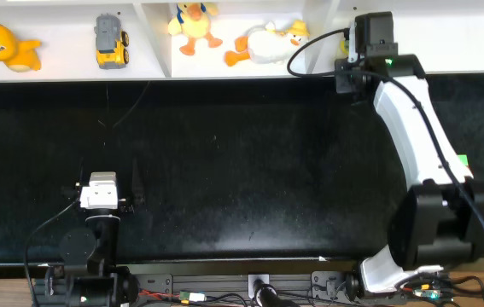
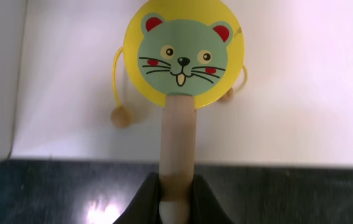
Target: Store Toys
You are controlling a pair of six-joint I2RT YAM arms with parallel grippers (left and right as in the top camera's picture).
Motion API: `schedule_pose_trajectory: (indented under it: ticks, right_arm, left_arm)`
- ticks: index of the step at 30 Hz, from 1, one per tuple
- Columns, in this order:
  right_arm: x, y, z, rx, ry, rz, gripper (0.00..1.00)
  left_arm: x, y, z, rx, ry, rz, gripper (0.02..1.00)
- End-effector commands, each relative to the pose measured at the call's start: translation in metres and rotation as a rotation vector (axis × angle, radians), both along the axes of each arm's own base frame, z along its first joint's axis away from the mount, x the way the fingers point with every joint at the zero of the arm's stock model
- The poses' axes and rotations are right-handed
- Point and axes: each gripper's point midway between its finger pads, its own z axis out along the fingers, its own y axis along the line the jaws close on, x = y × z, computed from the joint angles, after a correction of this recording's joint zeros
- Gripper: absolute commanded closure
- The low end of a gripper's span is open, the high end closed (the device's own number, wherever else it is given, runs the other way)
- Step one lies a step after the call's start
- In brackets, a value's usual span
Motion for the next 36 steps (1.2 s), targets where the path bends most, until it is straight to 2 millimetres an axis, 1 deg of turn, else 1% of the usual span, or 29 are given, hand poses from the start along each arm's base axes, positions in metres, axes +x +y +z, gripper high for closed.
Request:
schedule_pose_trajectory:
  ticks: [1,8,12,14,15,16,17,22,24,26,28,30,31,34,36]
  right_arm:
    - [0.023,0.003,0.004,-0.009,-0.034,0.039,0.936]
    - [0.049,0.012,-0.002,0.028,-0.089,0.07,0.921]
    - [0.052,0.016,-0.012,0.044,-0.079,0.08,0.915]
    - [0.051,0.018,-0.017,0.053,-0.067,0.085,0.895]
    - [0.051,0.018,-0.017,0.054,-0.066,0.083,0.858]
    - [0.051,0.018,-0.018,0.054,-0.065,0.083,0.785]
    - [0.051,0.018,-0.018,0.054,-0.065,0.083,0.663]
    - [0.047,0.018,-0.019,0.06,-0.049,0.072,0.421]
    - [0.043,0.017,-0.016,0.064,-0.041,0.064,0.318]
    - [0.039,0.015,-0.008,0.064,-0.044,0.059,0.303]
    - [0.034,0.01,0.001,0.064,-0.048,0.05,0.211]
    - [0.028,0.004,0.006,0.064,-0.054,0.039,0.156]
    - [0.025,0.002,0.007,0.064,-0.056,0.034,0.108]
    - [0.006,-0.005,0.008,0.063,-0.054,0.022,0.012]
    - [-0.01,-0.007,0.007,0.063,-0.055,0.017,0.005]
  left_arm:
    - [0.0,0.002,0.0,0.019,-0.006,0.01,0.02]
    - [0.0,0.002,0.0,0.019,-0.006,0.01,0.02]
    - [0.0,0.002,0.0,0.019,-0.006,0.01,0.02]
    - [0.0,0.002,0.0,0.019,-0.006,0.01,0.02]
    - [0.0,0.002,0.0,0.019,-0.006,0.01,0.02]
    - [0.0,0.002,0.0,0.019,-0.006,0.01,0.02]
    - [0.0,0.002,0.0,0.019,-0.006,0.01,0.02]
    - [0.0,0.002,0.0,0.019,-0.006,0.01,0.02]
    - [0.0,0.002,0.0,0.019,-0.006,0.01,0.02]
    - [0.0,0.002,0.0,0.019,-0.006,0.01,0.02]
    - [0.0,0.002,0.0,0.019,-0.006,0.01,0.02]
    - [0.0,0.002,0.0,0.019,-0.006,0.01,0.023]
    - [0.0,0.002,0.0,0.019,-0.007,0.01,0.02]
    - [0.0,0.002,0.0,0.019,-0.006,0.01,0.02]
    - [0.0,0.002,0.0,0.019,-0.006,0.01,0.02]
